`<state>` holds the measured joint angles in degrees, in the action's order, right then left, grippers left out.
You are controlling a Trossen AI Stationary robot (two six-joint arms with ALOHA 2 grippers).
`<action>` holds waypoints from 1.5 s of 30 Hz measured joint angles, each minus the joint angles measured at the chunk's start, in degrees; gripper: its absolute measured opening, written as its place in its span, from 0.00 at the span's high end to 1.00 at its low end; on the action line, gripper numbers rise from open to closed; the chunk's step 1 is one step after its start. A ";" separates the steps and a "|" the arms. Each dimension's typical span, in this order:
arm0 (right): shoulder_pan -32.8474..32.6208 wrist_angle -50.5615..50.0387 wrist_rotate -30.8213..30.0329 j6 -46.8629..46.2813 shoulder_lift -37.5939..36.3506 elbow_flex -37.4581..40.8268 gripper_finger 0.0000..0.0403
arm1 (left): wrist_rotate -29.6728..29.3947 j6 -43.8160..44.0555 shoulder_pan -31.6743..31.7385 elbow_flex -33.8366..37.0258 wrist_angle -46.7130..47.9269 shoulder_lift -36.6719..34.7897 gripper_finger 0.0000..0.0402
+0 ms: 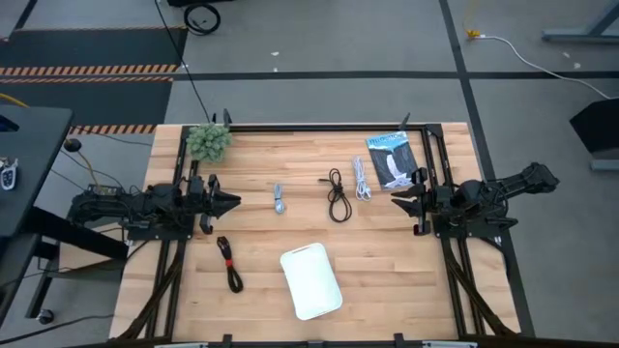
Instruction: Pick and place USB-C Cables
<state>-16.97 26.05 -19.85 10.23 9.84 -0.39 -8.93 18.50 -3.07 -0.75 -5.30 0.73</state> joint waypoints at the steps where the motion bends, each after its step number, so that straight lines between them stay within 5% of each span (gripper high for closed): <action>1: 0.00 0.01 0.01 -0.01 -0.01 0.00 0.82 | 0.00 0.00 0.00 0.02 0.00 0.00 0.83; 45: -0.02 6.36 -2.95 -5.48 0.01 -1.10 0.82 | 0.02 0.00 0.02 0.02 0.00 0.00 0.83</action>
<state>-16.99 32.41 -22.80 4.75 9.85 -1.50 -8.91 18.50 -3.05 -0.73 -5.30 0.73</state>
